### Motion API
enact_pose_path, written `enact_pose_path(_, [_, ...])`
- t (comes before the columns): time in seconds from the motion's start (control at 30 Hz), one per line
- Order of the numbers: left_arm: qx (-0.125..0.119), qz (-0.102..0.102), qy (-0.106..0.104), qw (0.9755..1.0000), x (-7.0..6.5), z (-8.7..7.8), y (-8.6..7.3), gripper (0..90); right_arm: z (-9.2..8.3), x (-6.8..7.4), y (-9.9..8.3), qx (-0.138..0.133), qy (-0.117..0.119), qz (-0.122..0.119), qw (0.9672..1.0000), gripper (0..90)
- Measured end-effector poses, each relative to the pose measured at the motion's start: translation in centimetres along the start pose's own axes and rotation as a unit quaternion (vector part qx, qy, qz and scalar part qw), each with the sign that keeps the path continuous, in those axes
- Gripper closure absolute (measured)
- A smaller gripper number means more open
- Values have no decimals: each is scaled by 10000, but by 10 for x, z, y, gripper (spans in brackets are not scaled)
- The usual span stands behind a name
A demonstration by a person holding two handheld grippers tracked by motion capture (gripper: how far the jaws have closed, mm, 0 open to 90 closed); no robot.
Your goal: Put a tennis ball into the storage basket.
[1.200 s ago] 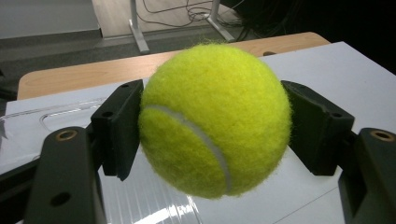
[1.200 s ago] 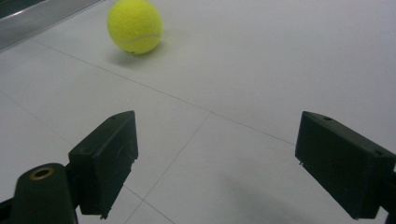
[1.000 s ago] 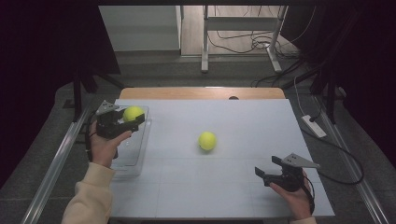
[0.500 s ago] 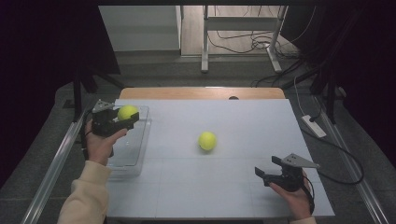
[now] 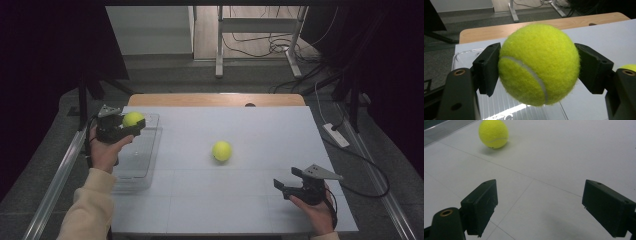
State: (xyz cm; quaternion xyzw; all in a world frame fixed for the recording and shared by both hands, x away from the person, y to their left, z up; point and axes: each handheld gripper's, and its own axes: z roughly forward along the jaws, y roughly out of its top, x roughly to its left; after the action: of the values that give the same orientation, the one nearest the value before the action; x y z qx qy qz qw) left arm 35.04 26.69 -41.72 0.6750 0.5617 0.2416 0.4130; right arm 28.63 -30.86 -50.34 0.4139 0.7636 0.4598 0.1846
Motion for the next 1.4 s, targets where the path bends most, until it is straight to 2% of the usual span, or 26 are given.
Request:
enact_pose_path(0.53, [331, -111, 282, 9990, 21, 16, 9, 272, 1, -2, -2, 50, 3, 27, 10000, 132])
enact_pose_path(0.67, [338, -160, 286, 9989, 24, 17, 9, 272, 2, -2, -2, 71, -9, 43, 10000, 132])
enact_pose_path(0.8, [450, -195, 299, 9984, 30, 20, 8, 272, 2, -2, -3, 85, -18, 25, 10000, 132])
enact_pose_path(1.4, [763, -200, 411, 9960, 39, 33, 3, 272, 2, -3, -4, 100, -39, 57, 9999, 133])
